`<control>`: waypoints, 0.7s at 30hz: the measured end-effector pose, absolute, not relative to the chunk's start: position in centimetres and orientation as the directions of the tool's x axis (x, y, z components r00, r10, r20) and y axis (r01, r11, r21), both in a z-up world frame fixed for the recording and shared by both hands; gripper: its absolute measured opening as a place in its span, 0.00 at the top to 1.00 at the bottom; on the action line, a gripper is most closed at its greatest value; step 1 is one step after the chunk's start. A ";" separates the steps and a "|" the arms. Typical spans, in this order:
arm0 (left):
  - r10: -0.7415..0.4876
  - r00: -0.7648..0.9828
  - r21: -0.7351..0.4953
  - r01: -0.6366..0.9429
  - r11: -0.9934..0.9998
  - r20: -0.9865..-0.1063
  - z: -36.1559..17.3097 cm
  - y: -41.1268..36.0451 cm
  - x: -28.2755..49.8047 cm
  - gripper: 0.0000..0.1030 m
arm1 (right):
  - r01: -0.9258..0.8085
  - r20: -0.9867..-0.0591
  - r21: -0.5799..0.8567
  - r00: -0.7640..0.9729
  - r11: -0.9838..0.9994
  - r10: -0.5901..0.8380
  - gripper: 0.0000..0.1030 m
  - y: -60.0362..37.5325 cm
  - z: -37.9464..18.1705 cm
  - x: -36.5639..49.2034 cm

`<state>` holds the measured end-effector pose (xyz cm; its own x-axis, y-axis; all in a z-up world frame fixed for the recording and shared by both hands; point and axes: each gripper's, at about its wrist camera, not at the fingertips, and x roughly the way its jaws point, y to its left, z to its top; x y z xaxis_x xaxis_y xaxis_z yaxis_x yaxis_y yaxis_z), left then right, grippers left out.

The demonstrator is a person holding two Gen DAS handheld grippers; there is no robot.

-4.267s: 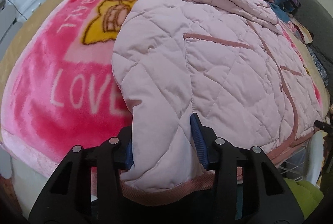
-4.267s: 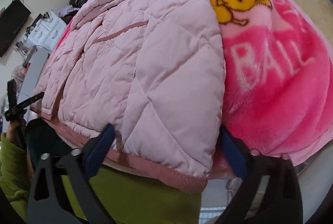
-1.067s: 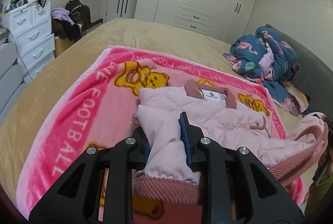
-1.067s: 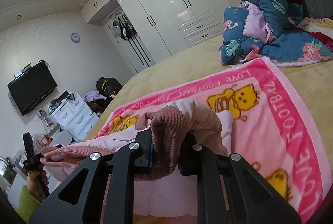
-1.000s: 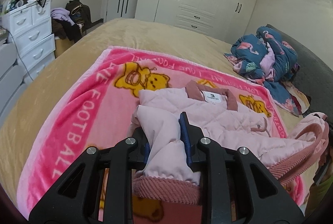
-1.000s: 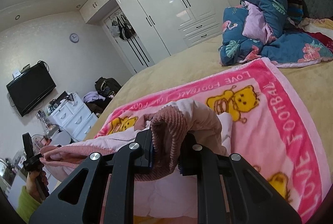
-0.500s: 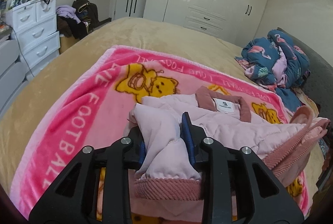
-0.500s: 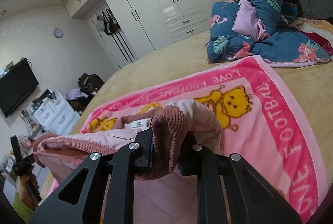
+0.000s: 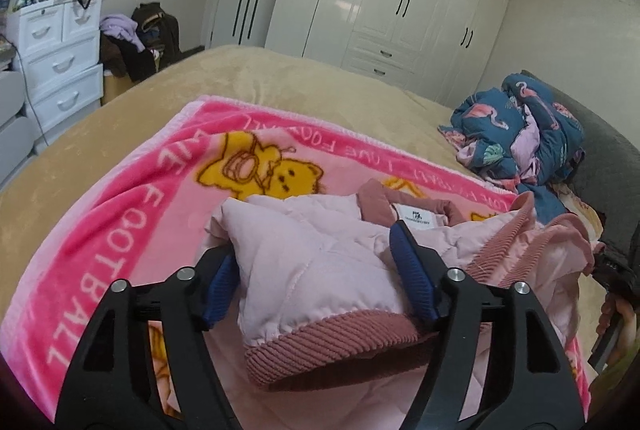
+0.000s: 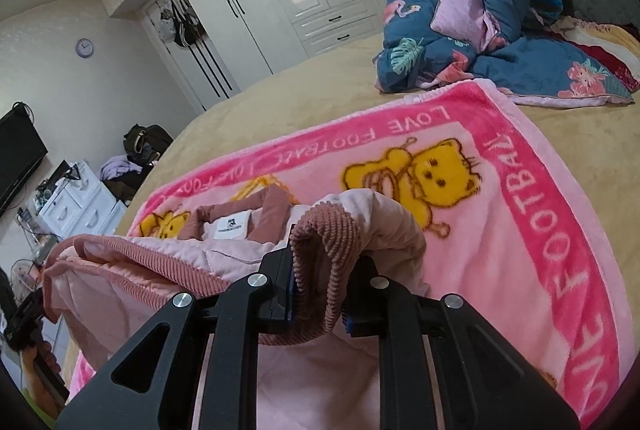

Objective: Fold large clothes
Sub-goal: 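Lift the hem with both tools and fold it toward the collar, then release the hem with both tools and regrasp the folded jacket edge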

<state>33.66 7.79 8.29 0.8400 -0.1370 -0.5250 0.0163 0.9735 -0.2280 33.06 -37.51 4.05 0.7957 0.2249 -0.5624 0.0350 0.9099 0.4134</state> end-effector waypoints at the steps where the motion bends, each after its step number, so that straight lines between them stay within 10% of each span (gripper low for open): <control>1: -0.144 0.848 -0.238 0.022 0.971 -0.510 8.3 7.7 33.3 0.33 | 0.037 -0.566 0.413 0.793 0.910 0.225 0.85 -37.5 3.9 33.3; 4: -0.145 0.867 -0.260 0.018 0.965 -0.477 8.5 7.9 32.0 0.32 | 0.043 -0.574 0.414 0.788 0.909 0.223 0.85 -37.5 3.5 33.6; 7: -0.159 0.884 -0.307 0.019 0.951 -0.439 8.8 8.9 30.9 0.10 | 0.046 -0.582 0.411 0.782 0.911 0.223 0.84 -37.5 3.2 33.9; 17: -0.073 0.852 -0.197 -0.035 0.980 -0.518 6.7 10.4 32.3 0.09 | 0.071 -0.597 0.474 0.759 0.878 0.261 0.75 -37.8 2.8 35.0; 21: -0.080 0.818 -0.209 -0.050 0.977 -0.570 4.6 11.5 33.0 0.09 | 0.049 -0.561 0.572 0.752 0.819 0.347 0.53 -38.7 3.2 35.1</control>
<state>33.01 11.47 4.63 0.8180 -0.0804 -0.5696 -0.0495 0.9767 -0.2090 35.09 -38.66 3.16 0.7518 0.3471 -0.5606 0.0485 0.8188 0.5720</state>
